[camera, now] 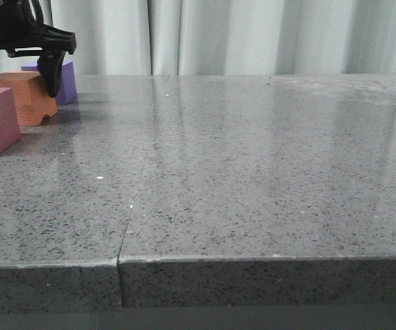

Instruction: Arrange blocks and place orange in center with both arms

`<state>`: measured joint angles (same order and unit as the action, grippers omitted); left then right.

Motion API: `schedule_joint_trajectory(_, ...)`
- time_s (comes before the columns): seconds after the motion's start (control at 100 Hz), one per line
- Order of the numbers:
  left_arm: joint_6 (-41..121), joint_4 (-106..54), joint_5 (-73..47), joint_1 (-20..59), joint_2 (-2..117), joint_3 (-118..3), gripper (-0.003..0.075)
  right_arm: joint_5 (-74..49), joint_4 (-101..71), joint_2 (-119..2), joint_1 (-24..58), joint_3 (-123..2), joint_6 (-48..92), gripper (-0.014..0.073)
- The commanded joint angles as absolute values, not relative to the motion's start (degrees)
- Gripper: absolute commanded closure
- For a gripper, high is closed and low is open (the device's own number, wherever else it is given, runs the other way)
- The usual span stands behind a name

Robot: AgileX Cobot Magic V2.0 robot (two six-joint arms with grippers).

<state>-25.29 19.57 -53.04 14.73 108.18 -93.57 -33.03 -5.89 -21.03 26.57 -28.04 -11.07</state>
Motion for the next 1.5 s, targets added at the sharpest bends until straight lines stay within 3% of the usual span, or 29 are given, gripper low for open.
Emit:
schedule_joint_trajectory(0.0,-26.0,20.0,-50.2,14.6,103.8,-95.0,0.0101,-29.1,-5.5,-21.3,26.7,-29.5,-10.4,0.0663)
schedule_joint_trajectory(0.25,-26.0,20.2,-48.8,14.6,98.1,-95.0,0.0104,-29.1,-5.5,-21.3,26.7,-29.5,-10.4,0.0663)
schedule_joint_trajectory(0.32,-26.0,20.0,-48.7,14.6,96.3,-95.0,0.0142,-29.1,-5.5,-21.3,26.7,-29.5,-10.4,0.0663)
schedule_joint_trajectory(0.41,-26.0,19.9,-49.6,14.6,94.0,-94.8,0.026,-29.1,-5.5,-21.3,26.7,-29.5,-10.4,0.0663)
schedule_joint_trajectory(0.55,-25.9,20.0,-49.7,14.6,91.0,-94.1,0.0535,-29.1,-5.5,-21.3,26.7,-29.5,-10.4,0.0663)
schedule_joint_trajectory(0.69,-25.9,20.0,-48.6,14.6,87.5,-91.6,0.0743,-29.1,-5.5,-21.3,26.7,-29.5,-10.4,0.0663)
schedule_joint_trajectory(1.49,-25.9,15.9,-40.1,14.6,58.7,-64.4,0.0741,-29.1,-5.5,-21.3,26.7,-29.5,-10.4,0.0663)
